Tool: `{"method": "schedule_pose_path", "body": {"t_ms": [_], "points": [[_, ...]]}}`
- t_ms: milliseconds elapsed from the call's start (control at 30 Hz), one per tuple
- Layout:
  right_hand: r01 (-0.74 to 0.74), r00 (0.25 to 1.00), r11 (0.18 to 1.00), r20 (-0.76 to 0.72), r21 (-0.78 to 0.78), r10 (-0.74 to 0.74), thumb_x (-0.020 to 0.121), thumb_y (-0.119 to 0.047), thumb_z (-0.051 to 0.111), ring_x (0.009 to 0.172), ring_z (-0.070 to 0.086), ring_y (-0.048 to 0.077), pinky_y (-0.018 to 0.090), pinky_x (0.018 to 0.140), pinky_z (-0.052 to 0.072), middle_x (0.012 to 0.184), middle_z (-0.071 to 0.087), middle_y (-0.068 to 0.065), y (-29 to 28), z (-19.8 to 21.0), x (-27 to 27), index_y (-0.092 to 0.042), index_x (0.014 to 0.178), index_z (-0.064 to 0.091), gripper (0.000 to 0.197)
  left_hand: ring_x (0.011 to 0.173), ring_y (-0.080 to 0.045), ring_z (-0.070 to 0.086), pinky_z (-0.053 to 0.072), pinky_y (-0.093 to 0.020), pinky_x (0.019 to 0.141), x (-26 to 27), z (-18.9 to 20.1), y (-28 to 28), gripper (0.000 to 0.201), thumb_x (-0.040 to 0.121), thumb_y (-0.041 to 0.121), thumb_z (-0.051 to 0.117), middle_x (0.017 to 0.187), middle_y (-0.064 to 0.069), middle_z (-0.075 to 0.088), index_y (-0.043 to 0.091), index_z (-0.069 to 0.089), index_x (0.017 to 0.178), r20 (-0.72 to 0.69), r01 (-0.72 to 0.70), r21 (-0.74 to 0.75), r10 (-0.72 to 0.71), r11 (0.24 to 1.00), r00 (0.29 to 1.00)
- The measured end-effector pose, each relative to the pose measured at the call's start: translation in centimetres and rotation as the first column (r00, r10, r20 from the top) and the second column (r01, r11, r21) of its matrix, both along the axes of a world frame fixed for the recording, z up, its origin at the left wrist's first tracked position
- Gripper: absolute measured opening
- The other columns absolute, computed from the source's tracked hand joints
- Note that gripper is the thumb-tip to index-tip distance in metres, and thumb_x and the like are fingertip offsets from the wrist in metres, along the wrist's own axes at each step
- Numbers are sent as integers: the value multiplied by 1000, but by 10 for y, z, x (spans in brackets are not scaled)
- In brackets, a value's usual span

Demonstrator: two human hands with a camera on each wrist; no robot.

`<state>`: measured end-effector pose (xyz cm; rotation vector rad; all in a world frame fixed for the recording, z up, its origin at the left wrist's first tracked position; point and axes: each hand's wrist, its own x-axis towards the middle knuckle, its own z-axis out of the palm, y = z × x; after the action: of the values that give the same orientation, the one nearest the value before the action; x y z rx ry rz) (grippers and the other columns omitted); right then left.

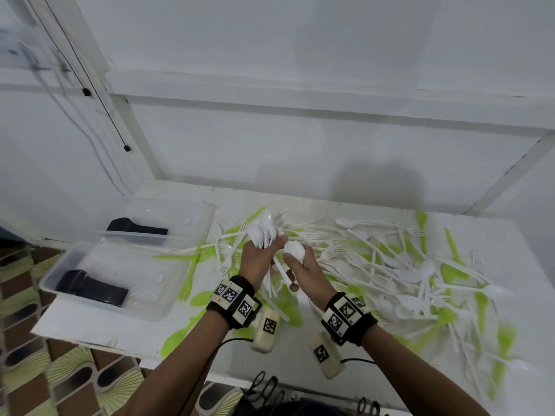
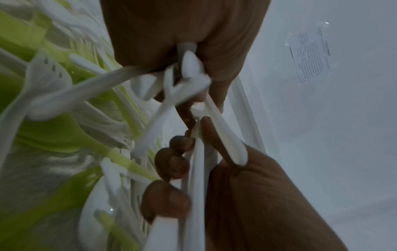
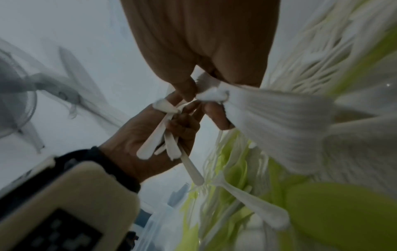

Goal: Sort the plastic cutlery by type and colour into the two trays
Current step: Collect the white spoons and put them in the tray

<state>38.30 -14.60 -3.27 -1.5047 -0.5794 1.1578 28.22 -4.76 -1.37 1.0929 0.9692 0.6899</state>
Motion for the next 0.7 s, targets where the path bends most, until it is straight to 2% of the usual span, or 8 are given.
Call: {"method": "schedule_pose_path", "body": {"t_ms": [67,133,200,267,400,500,633,700], "points": [[11,999,1000,-44,-25,-12,100,-36,60,65,48,12,26,49,38,89,50,2,-1,2,1,-21,124,46,32,82,-38,74,59,-48,66,0,-3,0,22,82,28,85,88,-16,77,9,77,89,-6,21,23,-21,1000,1000],[36,997,999,-64,-30,-38,100,-37,62,63,50,12,26,48,39,90,53,3,-2,4,3,-17,126,47,36,89,-40,74,59,-53,77,-1,-3,-1,20,85,27,83,92,-18,77,9,78,91,-1,29,31,-29,999,1000],[88,993,996,-74,-33,-90,101,-37,61,66,58,14,28,50,45,93,60,7,-2,6,5,-13,126,48,37,80,-36,73,60,-42,66,-2,0,0,18,90,26,78,94,-18,77,9,78,90,15,14,14,-14,1000,1000],[145,987,989,-70,-43,-148,101,-36,60,69,62,16,30,54,52,96,62,7,-3,7,10,-12,123,48,34,68,-31,63,47,-29,50,-2,2,3,21,93,30,74,94,-18,77,9,79,89,-13,12,35,-12,999,1000],[133,991,991,-5,12,-133,105,-31,55,57,52,19,30,49,45,96,53,9,-7,15,21,-16,134,32,40,60,-24,52,39,-26,49,-4,2,4,23,95,29,72,91,-13,78,7,78,91,-6,48,56,-48,997,999],[57,998,997,36,49,-59,106,-32,51,51,48,18,27,47,40,96,51,12,-8,24,26,-27,135,23,40,48,-14,43,36,-24,46,-3,1,-2,27,92,27,75,74,-4,75,0,78,90,-27,83,59,-82,995,996],[105,982,992,150,70,-114,104,-35,54,57,61,21,30,47,45,86,67,10,-2,25,24,-22,129,34,34,50,-16,56,41,-25,47,4,-2,-14,22,87,23,80,66,-5,70,3,74,87,-37,71,37,-70,997,997],[175,955,981,230,78,-188,103,-38,57,59,67,21,29,49,49,83,73,8,-2,23,19,-25,127,43,31,53,-19,60,45,-27,48,6,-2,-18,26,86,25,82,66,-7,68,0,74,89,-43,70,45,-68,997,997]]}}
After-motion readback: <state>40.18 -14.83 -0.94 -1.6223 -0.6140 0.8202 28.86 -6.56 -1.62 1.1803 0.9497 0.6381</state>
